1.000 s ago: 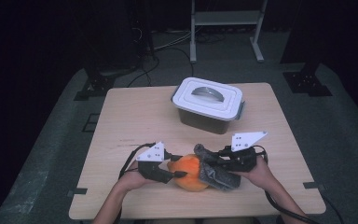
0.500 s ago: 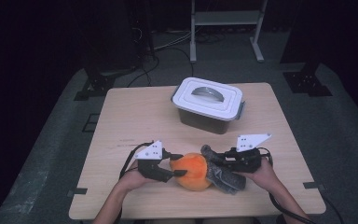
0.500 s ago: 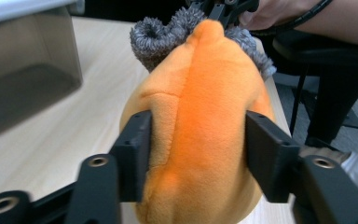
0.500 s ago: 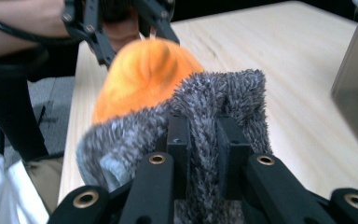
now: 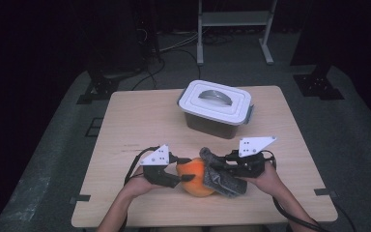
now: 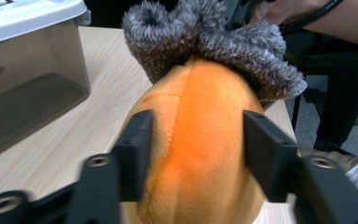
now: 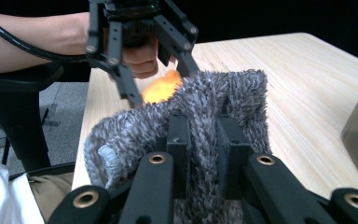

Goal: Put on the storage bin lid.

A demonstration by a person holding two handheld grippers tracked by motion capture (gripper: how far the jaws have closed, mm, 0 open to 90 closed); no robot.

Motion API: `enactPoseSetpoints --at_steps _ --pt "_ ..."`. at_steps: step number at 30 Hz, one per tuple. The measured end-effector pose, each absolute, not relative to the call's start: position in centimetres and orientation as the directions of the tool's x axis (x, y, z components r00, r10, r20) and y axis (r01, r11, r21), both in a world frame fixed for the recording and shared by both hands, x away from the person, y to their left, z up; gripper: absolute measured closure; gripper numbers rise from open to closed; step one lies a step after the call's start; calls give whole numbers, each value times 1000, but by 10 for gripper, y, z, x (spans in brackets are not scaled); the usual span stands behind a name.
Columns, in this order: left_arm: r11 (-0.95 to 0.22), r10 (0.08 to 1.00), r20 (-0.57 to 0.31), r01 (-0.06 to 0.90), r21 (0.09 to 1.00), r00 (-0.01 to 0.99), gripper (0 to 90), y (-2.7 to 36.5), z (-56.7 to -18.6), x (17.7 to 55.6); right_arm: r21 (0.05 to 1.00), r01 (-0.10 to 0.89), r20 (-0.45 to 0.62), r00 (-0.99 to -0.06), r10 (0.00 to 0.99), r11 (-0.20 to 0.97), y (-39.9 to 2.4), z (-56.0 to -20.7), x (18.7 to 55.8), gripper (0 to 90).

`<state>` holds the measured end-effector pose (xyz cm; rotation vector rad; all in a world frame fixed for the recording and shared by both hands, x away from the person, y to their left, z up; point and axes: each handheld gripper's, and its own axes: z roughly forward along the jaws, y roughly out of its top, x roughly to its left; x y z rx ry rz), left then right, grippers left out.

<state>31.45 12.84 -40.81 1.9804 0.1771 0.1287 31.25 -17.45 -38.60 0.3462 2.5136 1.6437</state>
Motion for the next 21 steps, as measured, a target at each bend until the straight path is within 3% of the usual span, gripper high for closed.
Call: enactPoseSetpoints --at_steps 1,4,5,10,16,21 --pt "-398 192 -29 105 911 981 255 127 -410 318 917 144 44 -964 263 373 -179 -390 313 772" --pt "-409 203 -65 145 901 977 185 124 -417 321 916 155 51 -960 276 371 -185 -392 313 772" --pt "-408 197 -74 150 901 978 197 124 -419 322 914 157 50 -958 281 374 -187 -393 313 772" --pt "-407 183 -14 89 909 983 449 120 -412 317 913 149 34 -956 293 380 -192 -386 311 772" --pt "-429 183 40 44 902 982 492 115 -403 310 924 81 -21 -965 260 375 -181 -363 308 772" --pt "-437 209 61 37 899 976 499 127 -398 311 897 109 -5 -966 258 427 -171 -377 312 772"
